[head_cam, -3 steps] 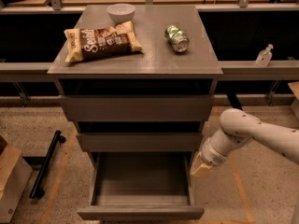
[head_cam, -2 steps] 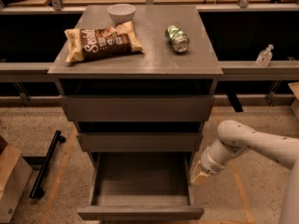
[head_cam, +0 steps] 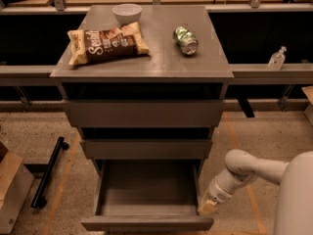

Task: Close bottom drawer

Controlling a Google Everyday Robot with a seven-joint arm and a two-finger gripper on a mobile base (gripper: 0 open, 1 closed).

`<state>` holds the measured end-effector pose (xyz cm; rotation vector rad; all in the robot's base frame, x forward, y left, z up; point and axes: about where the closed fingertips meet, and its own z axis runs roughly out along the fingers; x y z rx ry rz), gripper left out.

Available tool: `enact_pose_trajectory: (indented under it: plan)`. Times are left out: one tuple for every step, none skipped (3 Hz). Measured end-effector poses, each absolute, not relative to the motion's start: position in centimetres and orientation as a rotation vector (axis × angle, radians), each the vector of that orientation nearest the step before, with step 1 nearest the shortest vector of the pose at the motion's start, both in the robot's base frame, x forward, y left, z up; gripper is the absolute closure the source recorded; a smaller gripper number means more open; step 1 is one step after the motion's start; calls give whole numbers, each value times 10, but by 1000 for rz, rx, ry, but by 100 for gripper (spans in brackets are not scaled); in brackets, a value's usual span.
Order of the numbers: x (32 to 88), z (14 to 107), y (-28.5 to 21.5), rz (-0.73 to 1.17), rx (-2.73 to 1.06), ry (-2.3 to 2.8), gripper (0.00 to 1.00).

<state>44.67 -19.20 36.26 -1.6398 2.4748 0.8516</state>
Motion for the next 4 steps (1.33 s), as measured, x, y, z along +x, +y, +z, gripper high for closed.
enact_pose_trajectory:
  plan:
    - [438,351,-189,885,-1637,2484,100]
    - [432,338,-182,856,-1689,2501,100]
    - [422,327,-171,797,-1739,2499,100]
    - [410,314,-163,725,-1765,2487,100]
